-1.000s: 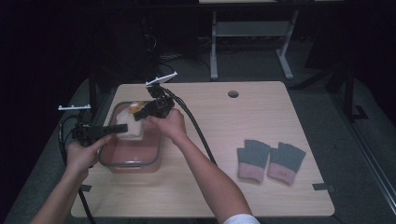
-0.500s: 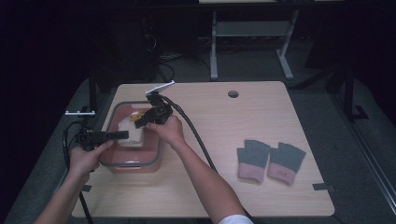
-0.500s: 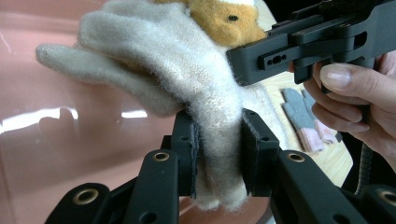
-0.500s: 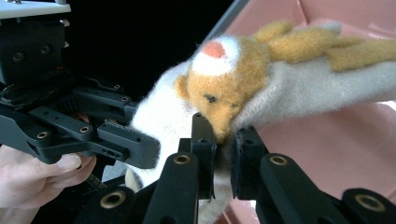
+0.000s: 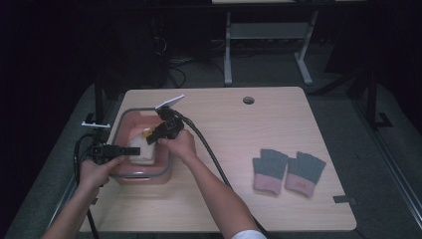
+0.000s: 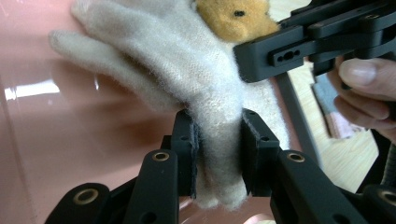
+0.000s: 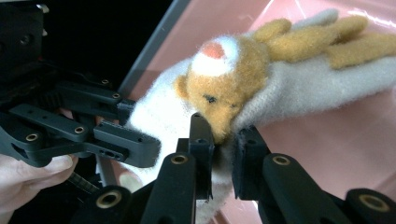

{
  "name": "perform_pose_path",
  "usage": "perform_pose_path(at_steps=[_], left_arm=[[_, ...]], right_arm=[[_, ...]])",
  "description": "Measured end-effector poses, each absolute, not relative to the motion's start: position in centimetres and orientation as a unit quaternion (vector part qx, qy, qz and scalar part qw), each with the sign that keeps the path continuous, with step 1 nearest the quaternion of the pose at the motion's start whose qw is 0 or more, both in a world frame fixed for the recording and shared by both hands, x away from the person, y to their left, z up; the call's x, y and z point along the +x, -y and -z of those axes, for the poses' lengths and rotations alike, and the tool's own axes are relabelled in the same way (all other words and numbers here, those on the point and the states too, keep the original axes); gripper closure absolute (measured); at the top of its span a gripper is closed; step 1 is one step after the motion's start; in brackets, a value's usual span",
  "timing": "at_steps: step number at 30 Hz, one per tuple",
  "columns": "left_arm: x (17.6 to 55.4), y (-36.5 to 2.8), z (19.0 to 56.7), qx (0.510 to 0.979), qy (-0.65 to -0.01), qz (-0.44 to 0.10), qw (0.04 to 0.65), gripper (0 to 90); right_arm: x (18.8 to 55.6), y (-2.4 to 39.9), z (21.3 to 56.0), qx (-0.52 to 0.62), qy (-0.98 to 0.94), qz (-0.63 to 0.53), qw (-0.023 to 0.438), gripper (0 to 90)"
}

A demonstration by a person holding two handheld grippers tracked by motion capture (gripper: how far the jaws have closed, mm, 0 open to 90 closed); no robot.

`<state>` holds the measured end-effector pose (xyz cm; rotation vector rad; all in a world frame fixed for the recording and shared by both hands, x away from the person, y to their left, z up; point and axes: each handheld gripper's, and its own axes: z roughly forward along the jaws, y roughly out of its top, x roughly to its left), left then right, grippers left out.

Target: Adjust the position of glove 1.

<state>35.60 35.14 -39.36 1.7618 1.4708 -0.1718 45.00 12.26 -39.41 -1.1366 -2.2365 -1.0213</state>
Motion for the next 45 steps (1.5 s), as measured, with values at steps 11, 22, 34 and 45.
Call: perform_pose_path(at_steps=[11,22,34,45], left_arm=[[35.7,-34.5,40.1,0.707,-0.591,0.058,0.383,70.2],[35.7,-34.2,40.4,0.703,-0.604,0.053,0.371,70.2],[35.5,-34.4,40.0,0.708,-0.611,0.044,0.353,57.6],[35.8,-34.4,38.7,0.734,-0.59,0.021,0.334,65.6]], right_arm=[[45.1,-11.8,39.0,-0.409,0.822,0.346,0.193,74.6],[45.0,-11.1,38.3,-0.416,0.823,0.347,0.168,69.4],[44.9,-10.7,37.7,-0.417,0.819,0.358,0.163,69.4],[44.6,-9.7,36.7,-0.412,0.814,0.375,0.165,68.9]])
